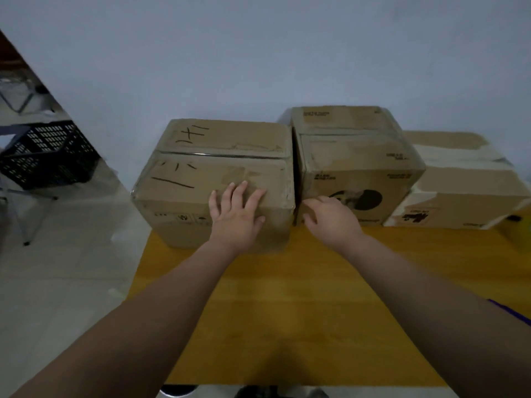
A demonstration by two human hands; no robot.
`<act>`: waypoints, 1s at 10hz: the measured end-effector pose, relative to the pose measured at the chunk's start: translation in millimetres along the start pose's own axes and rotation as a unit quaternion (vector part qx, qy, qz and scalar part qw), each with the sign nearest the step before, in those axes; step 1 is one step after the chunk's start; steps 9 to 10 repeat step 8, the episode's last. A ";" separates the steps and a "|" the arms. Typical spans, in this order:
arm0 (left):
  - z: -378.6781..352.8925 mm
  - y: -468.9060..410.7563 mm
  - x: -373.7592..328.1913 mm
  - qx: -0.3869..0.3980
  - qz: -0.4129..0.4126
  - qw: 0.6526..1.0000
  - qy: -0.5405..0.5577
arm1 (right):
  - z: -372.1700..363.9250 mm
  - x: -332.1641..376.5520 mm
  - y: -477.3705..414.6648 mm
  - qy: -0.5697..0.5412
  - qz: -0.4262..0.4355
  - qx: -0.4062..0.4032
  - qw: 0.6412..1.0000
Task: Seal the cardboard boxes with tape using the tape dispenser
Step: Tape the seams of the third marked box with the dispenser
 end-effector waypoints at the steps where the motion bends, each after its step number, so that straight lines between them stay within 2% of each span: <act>1: -1.2 -23.2 -2.5 -0.004 -0.005 0.999 0.037 | 4.4 0.4 -15.3 0.018 -0.014 0.001 1.000; 4: -1.6 -56.8 15.9 0.001 -0.066 0.997 0.046 | 8.0 -1.9 -22.7 0.016 -0.020 -0.003 1.000; 7: 18.7 -38.2 -14.9 -0.022 -0.026 0.999 -0.013 | 23.5 -28.3 5.6 0.011 0.000 -0.017 1.000; 8: 36.3 -27.1 -49.9 -0.045 -0.018 0.999 -0.020 | 40.6 -51.2 24.8 0.009 0.013 -0.033 0.999; 10: 36.3 -27.1 -49.9 -0.045 -0.018 0.999 -0.020 | 40.6 -51.2 24.8 0.009 0.013 -0.033 0.999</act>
Point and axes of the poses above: each hand's wrist, its own y-axis away from the middle knuckle, its own z-axis out of the back of the hand, x = y × z, the point moved 8 cm from there along -y, towards the middle knuckle, and after that the axes turned 2 degrees about -z, right-handed, at the moved point
